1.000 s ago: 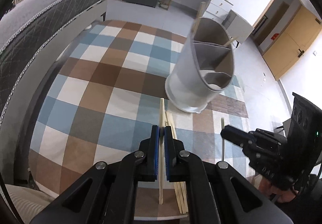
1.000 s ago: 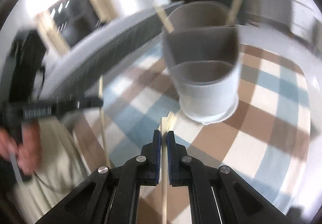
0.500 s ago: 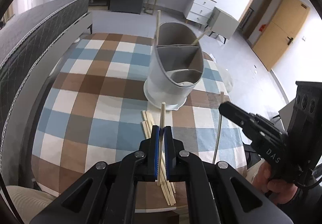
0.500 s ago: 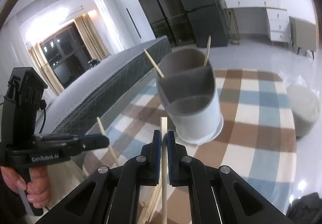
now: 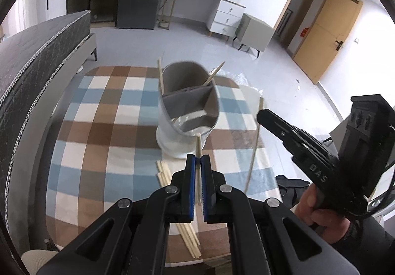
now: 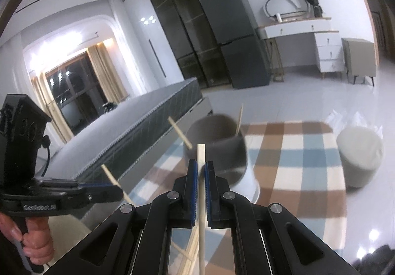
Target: Organize utensils
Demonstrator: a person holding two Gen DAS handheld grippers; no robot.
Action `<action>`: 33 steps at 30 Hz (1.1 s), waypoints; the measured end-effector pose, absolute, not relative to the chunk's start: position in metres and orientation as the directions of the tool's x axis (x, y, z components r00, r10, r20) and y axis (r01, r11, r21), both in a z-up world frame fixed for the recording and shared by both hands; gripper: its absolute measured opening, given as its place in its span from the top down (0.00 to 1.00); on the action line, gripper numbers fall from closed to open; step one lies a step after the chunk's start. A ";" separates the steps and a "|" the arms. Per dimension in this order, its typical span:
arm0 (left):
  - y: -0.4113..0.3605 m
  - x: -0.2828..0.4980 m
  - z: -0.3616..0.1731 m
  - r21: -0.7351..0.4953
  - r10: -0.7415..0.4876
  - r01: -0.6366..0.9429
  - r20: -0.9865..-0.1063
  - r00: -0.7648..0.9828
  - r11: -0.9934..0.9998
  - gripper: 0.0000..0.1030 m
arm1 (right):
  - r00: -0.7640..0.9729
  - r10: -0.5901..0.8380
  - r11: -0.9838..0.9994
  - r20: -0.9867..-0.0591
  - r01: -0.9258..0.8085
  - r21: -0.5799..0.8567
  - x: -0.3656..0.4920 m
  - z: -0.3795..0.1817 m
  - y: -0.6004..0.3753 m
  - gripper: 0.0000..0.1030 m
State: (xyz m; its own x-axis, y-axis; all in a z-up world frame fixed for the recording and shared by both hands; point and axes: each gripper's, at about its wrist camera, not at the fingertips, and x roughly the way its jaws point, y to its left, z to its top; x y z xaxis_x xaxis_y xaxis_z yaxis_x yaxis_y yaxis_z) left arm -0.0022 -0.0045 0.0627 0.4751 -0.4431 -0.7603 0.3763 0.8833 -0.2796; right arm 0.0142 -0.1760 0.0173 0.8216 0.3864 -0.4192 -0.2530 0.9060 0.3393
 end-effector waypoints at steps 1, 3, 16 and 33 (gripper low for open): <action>-0.007 0.000 0.068 -0.283 -0.452 0.386 -0.755 0.476 0.878 1.00 | 0.827 0.383 0.907 -0.412 -0.250 0.340 0.016 0.021 -0.177 0.95; -0.010 0.002 0.076 -0.281 -0.460 0.399 -0.746 0.481 0.873 1.00 | 0.839 0.374 0.909 -0.394 -0.248 0.335 0.022 0.032 -0.180 0.95; -0.007 0.054 0.152 -0.346 -0.538 0.423 -0.658 0.527 0.838 1.00 | 0.913 0.340 0.924 -0.225 -0.279 0.263 0.075 0.121 -0.175 0.95; 0.012 0.132 0.145 -0.314 -0.491 0.384 -0.646 0.585 0.869 1.00 | 0.919 0.325 0.937 -0.223 -0.280 0.211 0.153 0.108 -0.143 0.95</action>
